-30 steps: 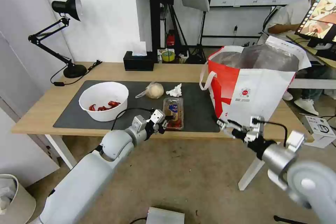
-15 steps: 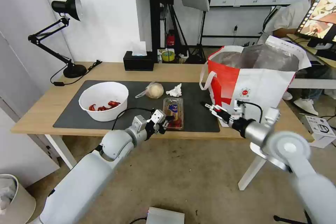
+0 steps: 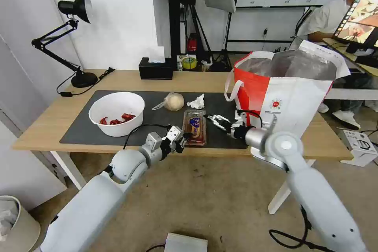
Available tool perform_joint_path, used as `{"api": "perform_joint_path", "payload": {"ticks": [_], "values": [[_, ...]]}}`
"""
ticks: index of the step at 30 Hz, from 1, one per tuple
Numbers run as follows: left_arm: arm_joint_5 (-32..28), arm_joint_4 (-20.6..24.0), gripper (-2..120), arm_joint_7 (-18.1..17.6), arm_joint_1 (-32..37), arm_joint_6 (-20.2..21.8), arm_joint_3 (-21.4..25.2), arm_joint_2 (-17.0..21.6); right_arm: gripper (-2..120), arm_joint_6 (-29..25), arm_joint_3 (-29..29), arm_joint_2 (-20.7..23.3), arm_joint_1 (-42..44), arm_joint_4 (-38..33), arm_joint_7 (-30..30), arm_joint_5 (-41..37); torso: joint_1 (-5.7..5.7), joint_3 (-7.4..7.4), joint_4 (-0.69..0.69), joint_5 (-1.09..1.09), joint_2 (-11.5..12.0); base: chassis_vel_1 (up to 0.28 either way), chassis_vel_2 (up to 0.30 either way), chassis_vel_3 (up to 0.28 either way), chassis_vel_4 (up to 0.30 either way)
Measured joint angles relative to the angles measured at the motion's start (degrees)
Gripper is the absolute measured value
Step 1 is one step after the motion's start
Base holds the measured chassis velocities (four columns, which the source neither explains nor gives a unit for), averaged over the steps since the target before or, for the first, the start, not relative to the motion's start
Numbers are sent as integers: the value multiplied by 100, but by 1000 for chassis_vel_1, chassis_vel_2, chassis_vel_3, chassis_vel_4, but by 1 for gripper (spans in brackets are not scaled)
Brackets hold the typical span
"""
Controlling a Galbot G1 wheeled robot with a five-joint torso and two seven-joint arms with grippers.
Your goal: Pick up the trash from the table and place it into the takeout bag.
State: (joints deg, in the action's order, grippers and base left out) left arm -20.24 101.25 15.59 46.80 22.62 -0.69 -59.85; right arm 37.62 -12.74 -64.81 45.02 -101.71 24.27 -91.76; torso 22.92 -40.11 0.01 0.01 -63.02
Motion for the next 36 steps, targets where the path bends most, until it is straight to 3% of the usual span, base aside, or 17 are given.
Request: {"api": "perform_joint_path", "payload": {"ticks": [15, 36], "values": [[-115, -6, 0, -17, -77, -3, -43, -9, 100, 296, 344, -243, -594, 372, 733, 99, 0, 0, -1, -1, 0, 0, 0, 0, 0], [-163, -7, 0, -40, -61, -22, -45, -26, 100, 376, 727, -513, -1019, 695, 1238, 20, 0, 0, -1, -1, 0, 0, 0, 0, 0]]}}
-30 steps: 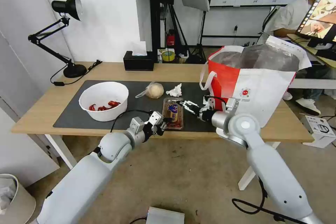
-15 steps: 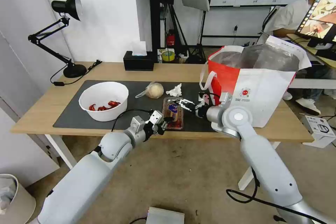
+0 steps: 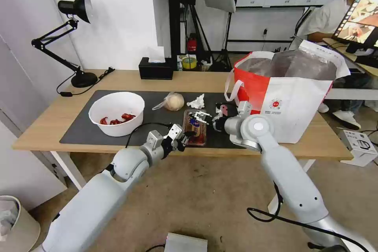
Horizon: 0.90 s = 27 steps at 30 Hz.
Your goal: Pick up the trash from the table and place it into the takeout bag.
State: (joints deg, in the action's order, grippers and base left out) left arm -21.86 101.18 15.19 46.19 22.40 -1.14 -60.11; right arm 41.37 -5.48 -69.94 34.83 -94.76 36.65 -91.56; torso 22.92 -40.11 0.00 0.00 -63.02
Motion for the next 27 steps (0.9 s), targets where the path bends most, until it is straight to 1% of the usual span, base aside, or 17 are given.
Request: {"api": "perform_joint_path", "payload": {"ticks": [8, 20, 27], "values": [[-27, -13, 0, -11, 19, -2, 2, -37, 100, 0, 44, -24, 11, 35, 196, -33, 0, 0, -1, 0, 0, 0, 0, 0, 0], [-74, 64, 0, -11, 35, -6, 38, 61, 100, 0, 155, -120, 18, 25, 317, -69, 0, 0, 0, 0, -1, 0, 0, 0, 0], [-82, 80, 0, -13, 35, -9, 36, 50, 100, -4, 191, -122, 17, 41, 343, -94, 0, 1, 0, 0, -1, 0, 0, 0, 0]]}}
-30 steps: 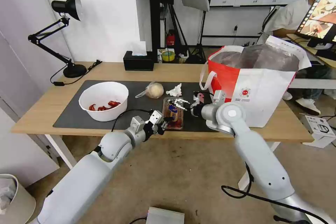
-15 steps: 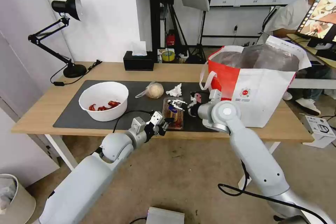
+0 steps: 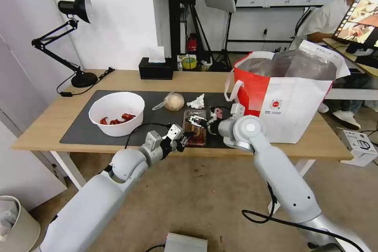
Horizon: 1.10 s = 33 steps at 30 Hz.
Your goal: Pick up the trash from the table and place it into the takeout bag.
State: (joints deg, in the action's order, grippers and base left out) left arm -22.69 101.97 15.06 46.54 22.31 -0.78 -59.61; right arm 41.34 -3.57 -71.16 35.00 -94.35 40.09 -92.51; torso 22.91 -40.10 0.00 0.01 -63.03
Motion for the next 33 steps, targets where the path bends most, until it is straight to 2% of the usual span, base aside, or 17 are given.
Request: {"api": "perform_joint_path", "payload": {"ticks": [3, 5, 6, 13, 14, 17, 18, 23, 24, 26, 27, 29, 33], "values": [[-2, 0, 0, -2, -7, 0, -7, -7, 99, -1, 4, 0, -3, 7, -1, -5, 0, 0, 0, 0, 0, 0, 0, 0, 0], [-9, 1, 0, -5, -20, -1, -22, -17, 89, -2, 9, -5, -13, 32, 6, -10, 0, 0, -1, 0, 0, 0, 0, 0, 0], [-9, 1, 0, -5, -20, -1, -22, -17, 89, -2, 9, -5, -13, 32, 6, -10, 0, 0, -1, 0, 0, 0, 0, 0, 0], [-31, 17, 0, -8, -26, -35, -21, -4, 60, -5, 4, -12, 42, 32, 88, -11, 0, 0, -1, -1, 0, 0, 0, 0, 0], [-31, 17, 0, -8, -26, -35, -21, -4, 60, -5, 4, -12, 42, 32, 88, -11, 0, 0, -1, -1, 0, 0, 0, 0, 0], [-43, 34, 0, -9, -28, -52, -15, 2, 45, -5, -6, -2, 71, 23, 107, -12, 0, 0, 0, -1, 0, 0, 0, 0, 0], [-43, 34, 0, -9, -28, -52, -15, 2, 45, -5, -6, -2, 71, 23, 107, -12, 0, 0, 0, -1, 0, 0, 0, 0, 0], [-70, 63, 0, -13, -29, -65, 2, 22, 25, -4, -51, 0, 88, 20, 128, -27, 0, -1, 0, -1, 0, 0, 0, 0, 0], [-70, 63, 0, -13, -29, -65, 2, 22, 25, -4, -51, 0, 88, 20, 128, -27, 0, -1, 0, -1, 0, 0, 0, 0, 0], [-87, 69, 0, -15, -29, -76, 16, 37, 13, -4, -67, 5, 93, 18, 133, -27, 0, 0, 1, -1, 0, 0, 0, 0, 0], [-87, 69, 0, -15, -29, -76, 16, 37, 13, -4, -67, 5, 93, 18, 133, -27, 0, 0, 1, -1, 0, 0, 0, 0, 0], [-116, 76, 0, -16, -27, -85, 26, 48, 2, -5, -87, 7, 108, 16, 135, -31, 0, 0, 2, -1, 0, 0, 0, 0, 0], [-164, 119, 0, -46, -16, -86, 25, 43, 0, -8, -111, 6, 160, 12, 132, -28, 0, 0, 2, -1, 0, 0, 0, 0, 0]]}}
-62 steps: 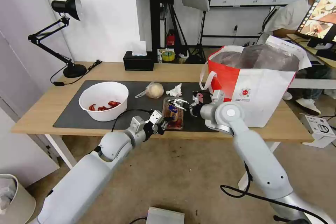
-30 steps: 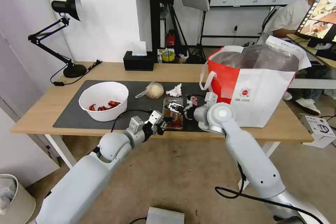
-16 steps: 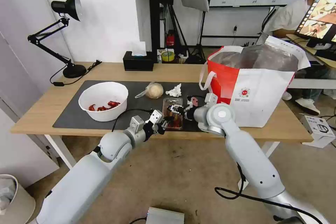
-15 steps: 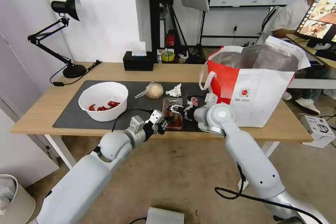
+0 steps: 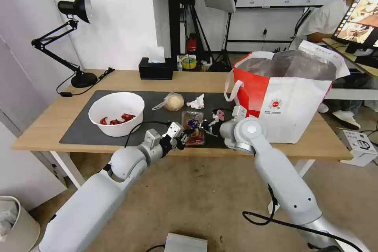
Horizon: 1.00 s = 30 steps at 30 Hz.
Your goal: Pick up the trash from the table and place it into the takeout bag.
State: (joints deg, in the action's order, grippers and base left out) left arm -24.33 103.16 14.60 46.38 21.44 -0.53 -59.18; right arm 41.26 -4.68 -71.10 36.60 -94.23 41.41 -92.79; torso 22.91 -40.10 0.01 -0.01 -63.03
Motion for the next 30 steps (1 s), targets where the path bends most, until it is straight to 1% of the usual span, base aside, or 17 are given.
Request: {"api": "perform_joint_path", "payload": {"ticks": [8, 16, 21, 23, 24, 25, 26, 27, 28, 30], "values": [[-54, 51, 0, -14, 45, -56, 37, 94, 0, -1, -52, -13, 64, -15, -2, 11, 0, 0, 0, 0, 0, 0, 0, 0, 0], [-100, 195, 0, -8, 201, -86, 256, 260, 0, 7, -111, -8, 30, 35, -28, 5, -1, -1, 0, 1, 1, 0, 0, 0, 0], [-110, 384, 0, 18, 464, -134, 516, 422, 0, 9, -119, -22, 15, 51, -58, 5, 0, -1, -2, 2, 1, 0, 0, 0, 0], [-165, 544, 1, 18, 721, -196, 758, 512, 0, 9, -126, -33, 8, 66, -120, 7, 0, -1, -4, 2, 1, 0, 0, 0, 0], [-165, 544, 1, 18, 721, -196, 758, 512, 0, 9, -126, -33, 8, 66, -120, 7, 0, -1, -4, 2, 1, 0, 0, 0, 0], [-186, 603, 4, 24, 838, -225, 858, 548, 0, 9, -126, -36, 6, 69, -136, 8, 0, -1, -4, 2, 1, 0, 0, 0, 0], [-197, 697, 10, 34, 1028, -256, 1036, 593, 0, 10, -127, -47, -1, 70, -158, 9, 0, -1, -4, 2, 1, 0, 0, 0, 0], [-208, 784, 13, 47, 1188, -278, 1192, 617, 0, 10, -126, -62, -20, 81, -173, 11, 0, -1, -5, 2, 1, 0, 0, 0, 0], [-208, 784, 13, 47, 1188, -278, 1192, 617, 0, 10, -126, -62, -20, 81, -173, 11, 0, -1, -5, 2, 1, 0, 0, 0, 0], [-224, 1024, 23, 51, 1624, -311, 1643, 654, 0, 10, -88, -122, -110, 141, -280, 14, 2, -2, -2, 2, 2, 0, 0, 0, 0]]}}
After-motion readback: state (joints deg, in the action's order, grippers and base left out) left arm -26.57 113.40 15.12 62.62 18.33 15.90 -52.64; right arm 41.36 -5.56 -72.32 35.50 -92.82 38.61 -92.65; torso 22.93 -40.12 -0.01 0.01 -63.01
